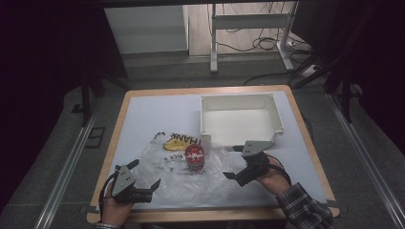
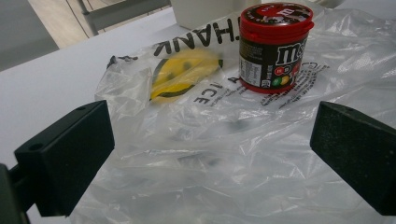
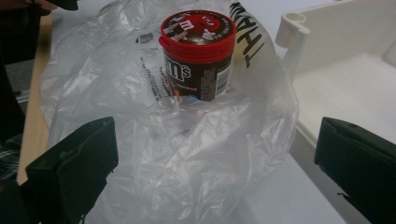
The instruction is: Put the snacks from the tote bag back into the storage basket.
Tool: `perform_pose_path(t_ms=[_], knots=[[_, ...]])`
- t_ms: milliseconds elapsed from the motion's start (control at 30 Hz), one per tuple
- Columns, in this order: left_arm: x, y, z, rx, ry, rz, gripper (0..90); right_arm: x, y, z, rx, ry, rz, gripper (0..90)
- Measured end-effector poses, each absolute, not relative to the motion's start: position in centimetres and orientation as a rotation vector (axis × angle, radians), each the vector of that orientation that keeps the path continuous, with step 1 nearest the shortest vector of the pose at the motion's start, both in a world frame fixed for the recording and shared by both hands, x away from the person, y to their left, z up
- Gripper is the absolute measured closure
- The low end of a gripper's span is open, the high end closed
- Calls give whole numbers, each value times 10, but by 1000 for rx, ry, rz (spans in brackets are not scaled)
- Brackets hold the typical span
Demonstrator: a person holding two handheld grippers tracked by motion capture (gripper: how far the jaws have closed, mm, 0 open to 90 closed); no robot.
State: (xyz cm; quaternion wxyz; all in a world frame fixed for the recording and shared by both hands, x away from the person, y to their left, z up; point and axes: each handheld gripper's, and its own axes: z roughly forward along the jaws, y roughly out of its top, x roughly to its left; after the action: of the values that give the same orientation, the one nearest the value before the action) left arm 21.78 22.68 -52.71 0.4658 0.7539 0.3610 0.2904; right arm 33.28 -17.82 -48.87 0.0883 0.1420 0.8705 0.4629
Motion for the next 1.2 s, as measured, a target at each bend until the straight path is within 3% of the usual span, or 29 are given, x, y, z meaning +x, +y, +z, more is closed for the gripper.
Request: perform_pose_path(t_ms=[1200], knots=[[218, 226, -528, 1878, 879, 717, 0, 342, -140, -490, 480, 2675, 1313, 0]])
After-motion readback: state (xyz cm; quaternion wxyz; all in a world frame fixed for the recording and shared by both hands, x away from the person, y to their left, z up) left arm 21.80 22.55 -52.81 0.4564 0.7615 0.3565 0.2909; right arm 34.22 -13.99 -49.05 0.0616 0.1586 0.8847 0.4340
